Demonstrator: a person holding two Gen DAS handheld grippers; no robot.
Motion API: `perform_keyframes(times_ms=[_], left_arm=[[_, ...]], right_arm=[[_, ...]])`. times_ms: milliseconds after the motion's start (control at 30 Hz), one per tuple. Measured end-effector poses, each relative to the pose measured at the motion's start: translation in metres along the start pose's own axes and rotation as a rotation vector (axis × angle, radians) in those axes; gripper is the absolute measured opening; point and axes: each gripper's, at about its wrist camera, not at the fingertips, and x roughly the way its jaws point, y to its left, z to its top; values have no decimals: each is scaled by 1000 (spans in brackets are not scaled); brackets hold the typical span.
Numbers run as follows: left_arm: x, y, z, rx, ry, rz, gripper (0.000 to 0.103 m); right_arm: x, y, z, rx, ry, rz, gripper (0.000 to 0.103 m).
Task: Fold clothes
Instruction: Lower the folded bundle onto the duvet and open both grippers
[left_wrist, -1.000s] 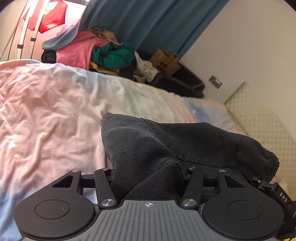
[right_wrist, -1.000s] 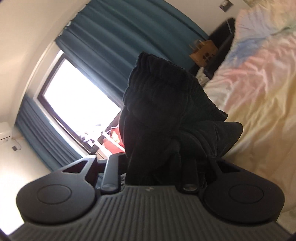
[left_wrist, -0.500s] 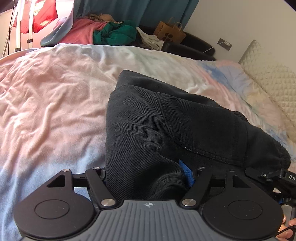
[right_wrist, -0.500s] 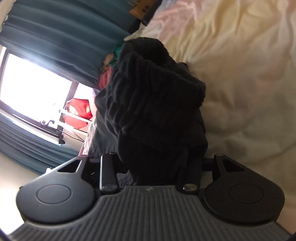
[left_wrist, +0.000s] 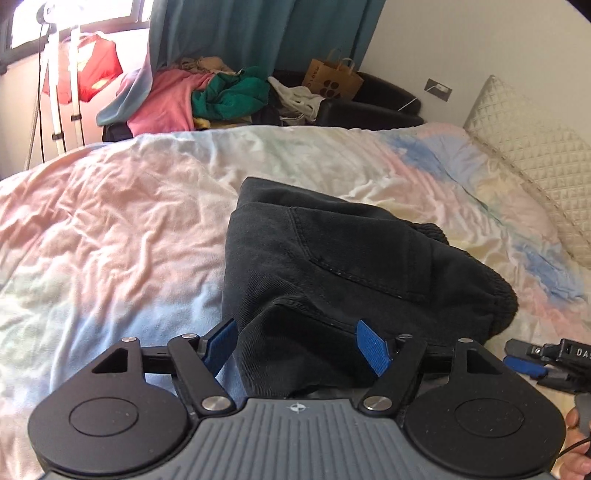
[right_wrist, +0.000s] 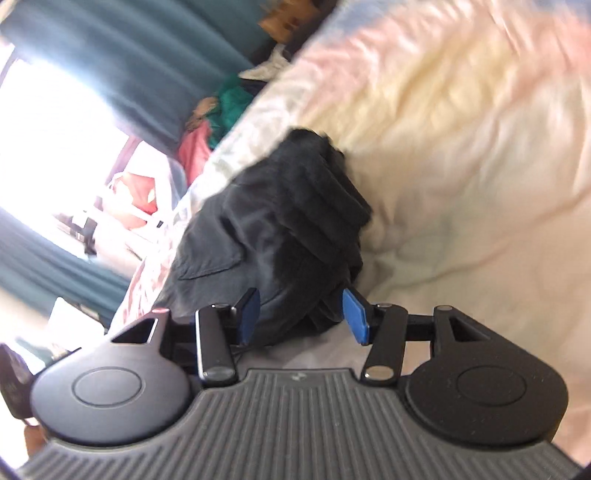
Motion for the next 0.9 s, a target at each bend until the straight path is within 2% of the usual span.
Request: perform_keyframes(times_ms=[67,167,200,267,367,467,533,567,633,900], left_arm=[[-31,-14,-1,44,-20,7,77],[-79,-29,-4,40,-58,-31,88],[-96,-34,-7,44,-81,-42,95],[-128,-45,-13,53,-127,-61,103],[-171,-62,-28,80,-186,-47,103],[-200,-76,-43,108,-209,29,103],[-215,-84,-56,136,-222,79,103],[-222,-87,-63,144,-235,105,103],[-234,-89,-78,138,-259,139,103],[-253,-89,-125,128,-342,185,103]], right_arm=[[-27,15,0,-59,-36,-18,53],[-68,40,8,-155,-79,6,71],[-80,50,6,-194,-91,7,78],[-102,70,3,-272,-114,8,79],[-128,96,-7,-323,-148,24,79],[-154,121,-23,-385,-190,34,80],[-168,135,-37,-438,-218,30,91],[-172,141,-45,-464,-230,21,90],[-178,148,-60,-506,-247,11,90],[-186,157,-109,-590,-318,-35,90]])
